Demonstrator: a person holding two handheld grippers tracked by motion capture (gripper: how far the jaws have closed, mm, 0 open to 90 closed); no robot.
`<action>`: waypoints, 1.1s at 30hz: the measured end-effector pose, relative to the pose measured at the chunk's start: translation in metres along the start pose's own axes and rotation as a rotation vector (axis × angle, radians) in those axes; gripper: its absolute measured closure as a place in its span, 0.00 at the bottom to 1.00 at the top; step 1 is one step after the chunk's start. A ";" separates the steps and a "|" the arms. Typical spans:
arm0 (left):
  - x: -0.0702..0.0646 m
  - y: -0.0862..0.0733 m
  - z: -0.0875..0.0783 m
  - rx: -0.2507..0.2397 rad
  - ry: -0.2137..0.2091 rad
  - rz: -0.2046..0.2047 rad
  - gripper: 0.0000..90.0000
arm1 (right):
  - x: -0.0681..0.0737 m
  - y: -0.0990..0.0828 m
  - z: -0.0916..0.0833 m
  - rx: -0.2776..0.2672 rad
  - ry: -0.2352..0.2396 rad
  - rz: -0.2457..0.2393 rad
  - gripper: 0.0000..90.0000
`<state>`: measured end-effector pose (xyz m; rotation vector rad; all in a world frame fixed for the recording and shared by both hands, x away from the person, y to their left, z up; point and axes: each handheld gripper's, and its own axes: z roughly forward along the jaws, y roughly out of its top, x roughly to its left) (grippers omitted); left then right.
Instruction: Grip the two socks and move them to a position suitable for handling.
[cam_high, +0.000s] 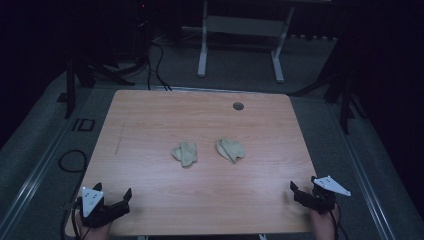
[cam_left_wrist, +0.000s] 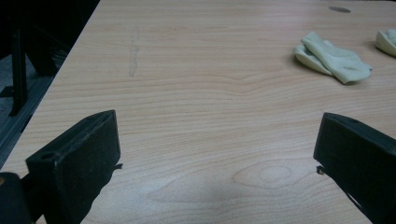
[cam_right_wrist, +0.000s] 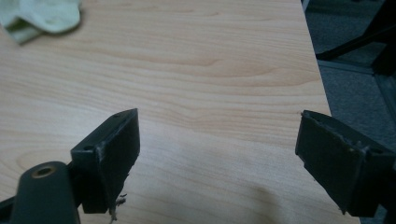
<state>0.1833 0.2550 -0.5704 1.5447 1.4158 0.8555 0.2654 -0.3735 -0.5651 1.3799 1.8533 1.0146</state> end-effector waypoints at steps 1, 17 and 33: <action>0.000 0.000 0.000 0.000 -0.002 -0.002 0.01 | 0.000 0.000 0.000 0.007 0.009 0.001 0.16; -0.014 0.001 0.005 0.014 -0.098 0.091 0.01 | 0.015 0.018 0.004 0.065 0.152 -0.044 0.16; -0.025 0.002 0.007 0.037 -0.157 0.095 0.01 | 0.062 0.038 0.058 0.230 0.295 -0.060 0.15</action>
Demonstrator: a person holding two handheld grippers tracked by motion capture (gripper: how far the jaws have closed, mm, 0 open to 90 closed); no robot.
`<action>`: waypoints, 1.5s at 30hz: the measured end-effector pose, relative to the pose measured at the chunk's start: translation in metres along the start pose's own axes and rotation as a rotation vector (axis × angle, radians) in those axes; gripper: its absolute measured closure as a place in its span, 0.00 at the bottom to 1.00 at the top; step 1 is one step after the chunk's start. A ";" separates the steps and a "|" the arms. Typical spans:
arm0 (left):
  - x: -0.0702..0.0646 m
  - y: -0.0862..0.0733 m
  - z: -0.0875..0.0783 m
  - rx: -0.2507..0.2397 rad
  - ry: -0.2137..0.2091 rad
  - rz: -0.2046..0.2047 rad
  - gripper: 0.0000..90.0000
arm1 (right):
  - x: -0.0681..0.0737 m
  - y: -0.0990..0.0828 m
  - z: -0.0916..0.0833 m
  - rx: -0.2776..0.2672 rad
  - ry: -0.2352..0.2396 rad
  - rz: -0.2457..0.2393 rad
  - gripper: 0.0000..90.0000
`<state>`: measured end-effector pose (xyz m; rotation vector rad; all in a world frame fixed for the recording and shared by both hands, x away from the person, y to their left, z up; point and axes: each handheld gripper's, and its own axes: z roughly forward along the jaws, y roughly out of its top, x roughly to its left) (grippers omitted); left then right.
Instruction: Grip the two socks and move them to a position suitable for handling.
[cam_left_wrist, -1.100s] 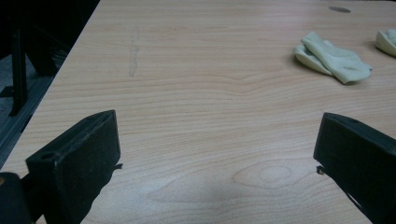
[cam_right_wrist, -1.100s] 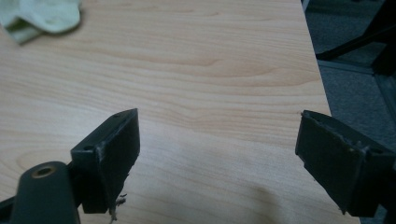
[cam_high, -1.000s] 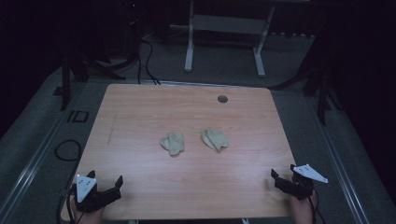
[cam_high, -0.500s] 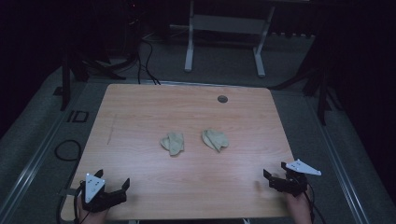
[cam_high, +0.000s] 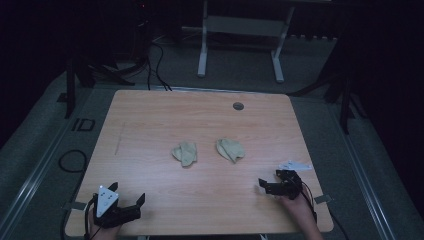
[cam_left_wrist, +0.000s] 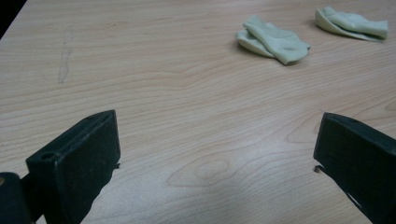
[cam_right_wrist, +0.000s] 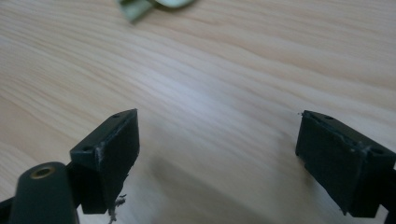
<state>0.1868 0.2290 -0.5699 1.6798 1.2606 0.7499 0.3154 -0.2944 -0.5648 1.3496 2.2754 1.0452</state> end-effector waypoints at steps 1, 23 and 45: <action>0.000 0.000 0.000 0.001 -0.002 -0.003 0.01 | 0.003 0.004 0.004 0.002 0.019 -0.006 0.15; -0.003 0.001 0.000 0.001 -0.025 0.000 0.01 | 0.052 0.093 0.058 -0.040 0.062 -0.141 0.41; -0.002 0.000 -0.002 0.006 -0.030 -0.005 0.01 | 0.070 0.114 0.119 0.047 -0.069 -0.238 0.59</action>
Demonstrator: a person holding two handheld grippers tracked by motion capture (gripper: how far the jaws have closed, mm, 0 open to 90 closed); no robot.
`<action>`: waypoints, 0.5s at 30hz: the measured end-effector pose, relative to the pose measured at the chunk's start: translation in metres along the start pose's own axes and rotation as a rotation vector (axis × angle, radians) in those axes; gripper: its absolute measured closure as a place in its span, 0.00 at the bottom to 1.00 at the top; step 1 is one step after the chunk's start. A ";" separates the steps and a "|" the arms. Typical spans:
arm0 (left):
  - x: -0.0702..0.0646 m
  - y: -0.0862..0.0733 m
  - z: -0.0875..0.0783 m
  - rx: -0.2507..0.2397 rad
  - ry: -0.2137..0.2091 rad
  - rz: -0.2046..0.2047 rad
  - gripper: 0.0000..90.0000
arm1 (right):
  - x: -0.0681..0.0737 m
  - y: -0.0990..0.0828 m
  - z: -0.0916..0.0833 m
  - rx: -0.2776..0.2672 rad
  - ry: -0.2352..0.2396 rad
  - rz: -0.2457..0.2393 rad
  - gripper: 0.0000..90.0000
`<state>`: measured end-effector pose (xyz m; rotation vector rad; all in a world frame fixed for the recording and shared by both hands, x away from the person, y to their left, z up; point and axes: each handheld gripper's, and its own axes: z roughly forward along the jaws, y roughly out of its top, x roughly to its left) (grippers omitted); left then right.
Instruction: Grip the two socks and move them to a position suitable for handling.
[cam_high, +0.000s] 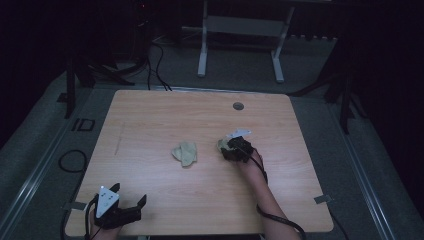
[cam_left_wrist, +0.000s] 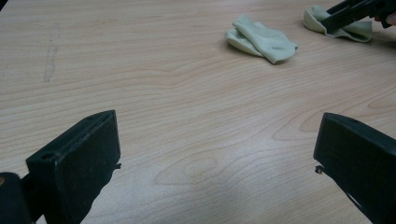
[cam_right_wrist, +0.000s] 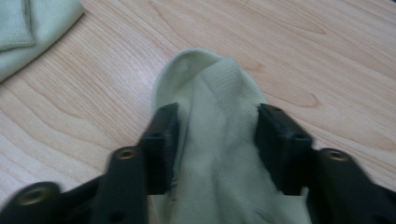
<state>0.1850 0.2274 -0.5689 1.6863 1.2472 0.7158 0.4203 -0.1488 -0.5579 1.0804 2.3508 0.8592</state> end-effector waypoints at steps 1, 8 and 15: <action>0.000 0.000 0.000 0.001 -0.001 0.001 0.01 | 0.000 -0.001 -0.001 0.000 -0.007 -0.008 0.62; 0.000 0.000 0.001 0.004 0.000 -0.002 0.01 | 0.001 -0.002 -0.006 0.003 -0.045 -0.023 0.92; 0.000 0.001 0.001 0.007 0.000 0.003 0.01 | 0.000 0.006 -0.031 -0.017 0.006 -0.030 0.93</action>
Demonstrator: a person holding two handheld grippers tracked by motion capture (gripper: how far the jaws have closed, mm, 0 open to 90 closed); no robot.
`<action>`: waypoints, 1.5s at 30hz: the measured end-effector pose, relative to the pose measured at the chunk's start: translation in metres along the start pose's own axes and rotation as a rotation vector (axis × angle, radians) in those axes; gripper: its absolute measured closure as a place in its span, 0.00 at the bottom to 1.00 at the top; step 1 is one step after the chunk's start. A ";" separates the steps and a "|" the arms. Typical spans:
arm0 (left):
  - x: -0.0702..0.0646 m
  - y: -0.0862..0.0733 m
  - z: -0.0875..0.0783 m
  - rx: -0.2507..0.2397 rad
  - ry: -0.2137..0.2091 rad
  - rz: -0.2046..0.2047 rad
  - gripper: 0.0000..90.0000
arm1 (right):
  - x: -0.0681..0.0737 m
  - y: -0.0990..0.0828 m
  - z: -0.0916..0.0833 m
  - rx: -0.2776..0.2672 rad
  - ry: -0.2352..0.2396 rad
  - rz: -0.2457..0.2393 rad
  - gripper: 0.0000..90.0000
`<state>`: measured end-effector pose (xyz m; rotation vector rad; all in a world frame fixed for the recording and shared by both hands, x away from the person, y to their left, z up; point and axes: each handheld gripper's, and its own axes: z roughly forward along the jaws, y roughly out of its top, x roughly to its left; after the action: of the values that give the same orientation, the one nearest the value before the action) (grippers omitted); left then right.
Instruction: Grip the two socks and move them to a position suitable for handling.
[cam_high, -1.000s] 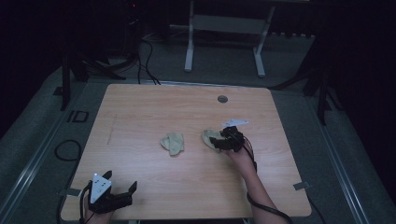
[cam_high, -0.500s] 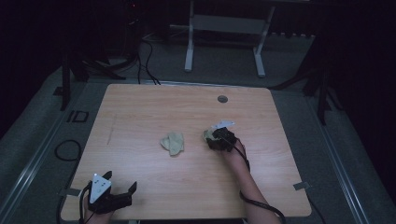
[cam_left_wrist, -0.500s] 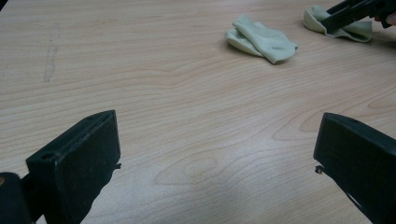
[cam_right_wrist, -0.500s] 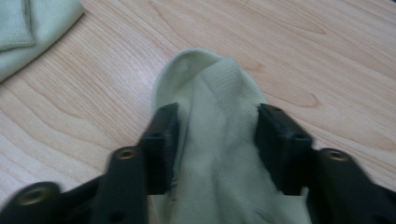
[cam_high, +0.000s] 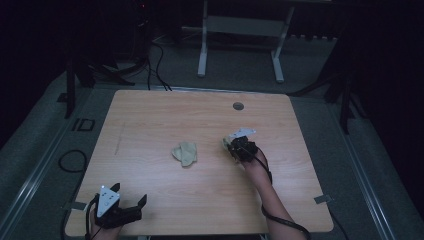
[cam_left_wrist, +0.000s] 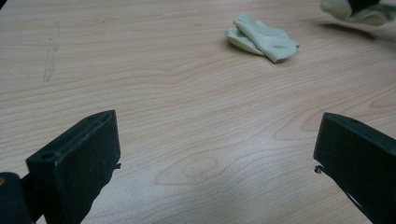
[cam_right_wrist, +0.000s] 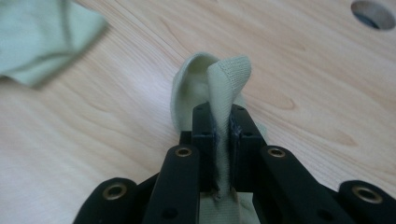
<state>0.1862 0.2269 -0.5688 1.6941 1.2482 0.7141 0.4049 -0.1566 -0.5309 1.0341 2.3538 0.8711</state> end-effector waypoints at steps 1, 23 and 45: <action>0.000 0.000 0.000 0.000 0.000 0.000 0.01 | 0.000 0.000 0.000 0.000 0.000 0.000 0.93; -0.003 0.000 -0.001 0.001 -0.003 -0.006 0.01 | 0.055 -0.018 -0.093 -0.090 0.137 -0.115 0.92; -0.004 0.000 0.000 0.008 0.000 -0.006 0.01 | 0.106 -0.077 -0.099 -0.071 0.187 -0.211 0.91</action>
<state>0.1850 0.2229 -0.5682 1.6967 1.2567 0.7063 0.2411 -0.1531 -0.5267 0.6861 2.5093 0.9981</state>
